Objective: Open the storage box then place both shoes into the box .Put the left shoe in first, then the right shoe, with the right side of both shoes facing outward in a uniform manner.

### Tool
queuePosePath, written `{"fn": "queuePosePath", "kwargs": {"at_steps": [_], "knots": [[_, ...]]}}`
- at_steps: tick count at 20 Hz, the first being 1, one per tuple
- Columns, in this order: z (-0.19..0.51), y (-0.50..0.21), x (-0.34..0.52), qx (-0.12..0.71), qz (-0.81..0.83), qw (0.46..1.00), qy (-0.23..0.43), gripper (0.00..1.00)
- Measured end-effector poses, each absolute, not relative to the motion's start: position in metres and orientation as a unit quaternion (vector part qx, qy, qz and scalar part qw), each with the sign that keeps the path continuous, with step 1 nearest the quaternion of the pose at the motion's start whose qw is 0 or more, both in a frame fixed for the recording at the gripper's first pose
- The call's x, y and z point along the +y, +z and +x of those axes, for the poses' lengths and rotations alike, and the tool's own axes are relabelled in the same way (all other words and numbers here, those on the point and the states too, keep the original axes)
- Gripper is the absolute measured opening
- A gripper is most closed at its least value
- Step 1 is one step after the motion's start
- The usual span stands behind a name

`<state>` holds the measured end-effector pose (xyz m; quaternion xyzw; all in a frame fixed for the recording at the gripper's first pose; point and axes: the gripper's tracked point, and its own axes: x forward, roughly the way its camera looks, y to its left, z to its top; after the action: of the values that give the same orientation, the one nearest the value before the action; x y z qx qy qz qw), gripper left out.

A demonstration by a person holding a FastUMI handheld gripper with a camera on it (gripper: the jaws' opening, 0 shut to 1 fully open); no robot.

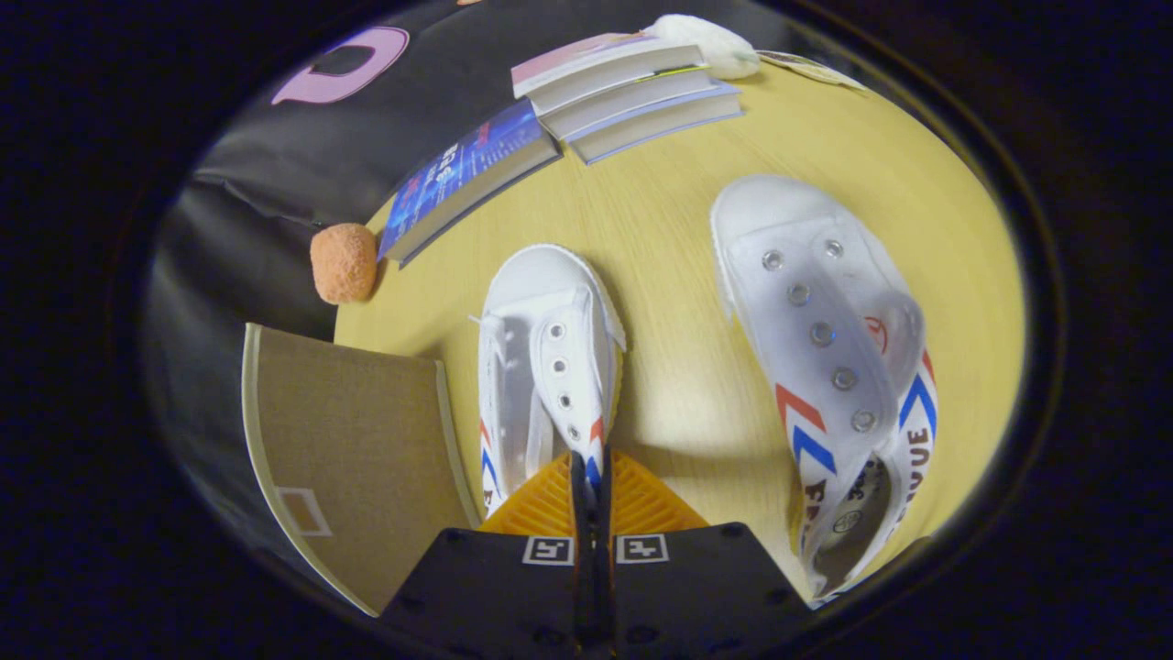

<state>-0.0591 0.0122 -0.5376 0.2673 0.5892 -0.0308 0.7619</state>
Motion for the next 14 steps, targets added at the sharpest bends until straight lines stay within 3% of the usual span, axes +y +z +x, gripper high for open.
{"fn": "queuePosePath", "kwargs": {"at_steps": [10, 14], "knots": [[-0.042, -0.474, 0.039, 0.548, 0.37, 0.75, 0.002, 0.02], [-0.014, -0.422, 0.042, 0.504, 0.38, 0.775, 0.024, 0.02]]}}
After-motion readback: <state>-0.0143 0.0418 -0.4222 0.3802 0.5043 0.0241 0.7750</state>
